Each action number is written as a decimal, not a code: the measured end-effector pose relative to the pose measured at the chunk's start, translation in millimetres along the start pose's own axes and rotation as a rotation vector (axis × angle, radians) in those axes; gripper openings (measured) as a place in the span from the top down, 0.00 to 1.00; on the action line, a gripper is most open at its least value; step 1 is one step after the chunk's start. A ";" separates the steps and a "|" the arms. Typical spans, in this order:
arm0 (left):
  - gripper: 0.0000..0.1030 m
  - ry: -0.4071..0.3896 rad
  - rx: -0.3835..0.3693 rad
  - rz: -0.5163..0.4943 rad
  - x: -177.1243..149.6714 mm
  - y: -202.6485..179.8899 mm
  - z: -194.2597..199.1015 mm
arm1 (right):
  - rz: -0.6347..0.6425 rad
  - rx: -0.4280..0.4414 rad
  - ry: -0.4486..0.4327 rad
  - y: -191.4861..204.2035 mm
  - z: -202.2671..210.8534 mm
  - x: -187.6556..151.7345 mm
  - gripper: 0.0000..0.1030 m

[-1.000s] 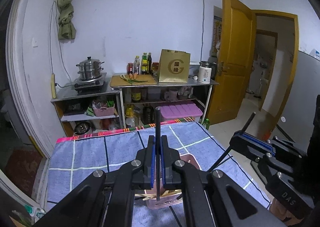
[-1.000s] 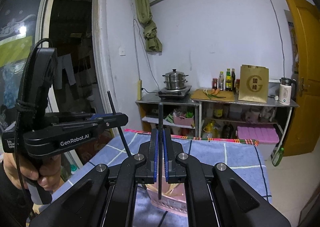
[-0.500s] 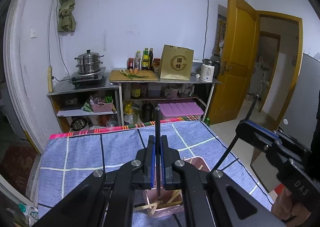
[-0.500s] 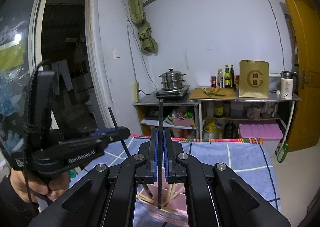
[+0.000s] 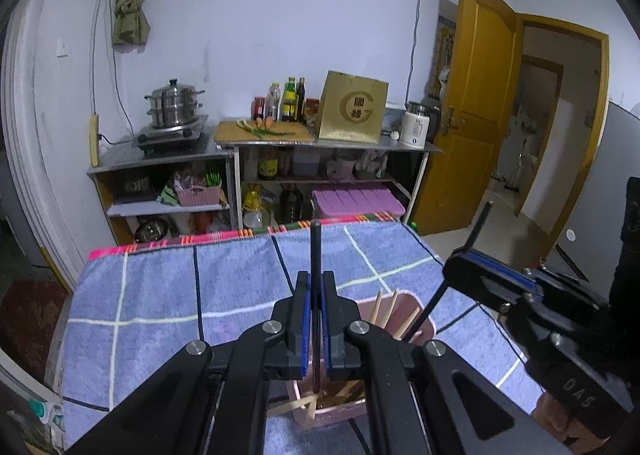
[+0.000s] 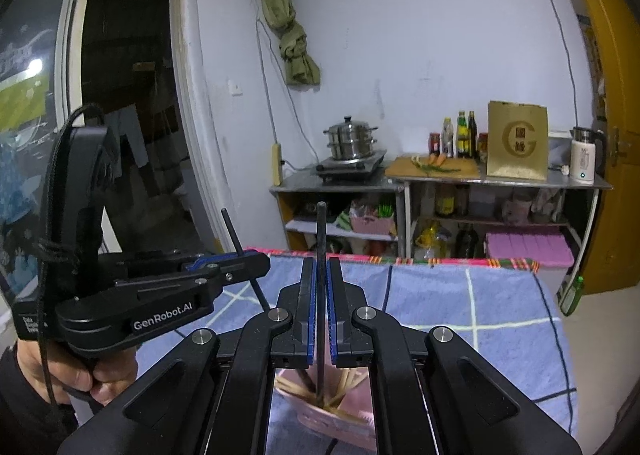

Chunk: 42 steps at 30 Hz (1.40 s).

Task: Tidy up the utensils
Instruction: 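Lower the dark chopsticks into the pink basket and open both tools, then pull both tools back from the basket toward the last two wooden chopsticks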

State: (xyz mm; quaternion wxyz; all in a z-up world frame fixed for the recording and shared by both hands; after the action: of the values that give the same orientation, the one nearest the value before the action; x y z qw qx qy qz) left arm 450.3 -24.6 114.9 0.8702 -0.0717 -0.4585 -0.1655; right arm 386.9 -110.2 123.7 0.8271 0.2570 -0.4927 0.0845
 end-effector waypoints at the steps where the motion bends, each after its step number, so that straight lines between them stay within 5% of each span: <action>1: 0.96 0.005 -0.001 0.000 -3.4 0.6 -2.2 | -0.002 0.000 0.009 -1.8 -2.6 -4.3 0.96; 17: 0.96 0.080 -0.057 -0.010 -48.5 -18.9 -11.1 | -0.047 -0.007 0.117 -22.9 -8.9 -50.7 0.94; 29: 0.87 -0.027 0.020 0.000 -59.3 -29.6 54.8 | -0.055 -0.013 0.054 -21.8 49.2 -54.5 0.88; 38: 0.77 -0.071 0.081 0.020 -103.9 -55.8 107.8 | -0.044 -0.037 0.055 -18.2 91.6 -97.3 0.88; 42: 0.77 -0.067 0.088 0.029 -130.3 -69.4 116.2 | -0.035 -0.062 0.067 -19.7 107.2 -121.3 0.77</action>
State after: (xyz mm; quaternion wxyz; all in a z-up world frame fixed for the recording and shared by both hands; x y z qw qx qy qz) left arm 267.3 -28.4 72.1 0.8591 -0.0453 -0.4930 -0.1300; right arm 251.3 -167.7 53.8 0.8521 0.2366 -0.4625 0.0634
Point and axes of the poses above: each gripper's, at about its wrist camera, not at the fingertips, and z roughly against the way its jaws point, y to its left, x to its top, the point moved 10 cm from there along -z, roughly the way its jaws point, and after that the axes turned 10 degrees about -z, right-handed, at the moved point
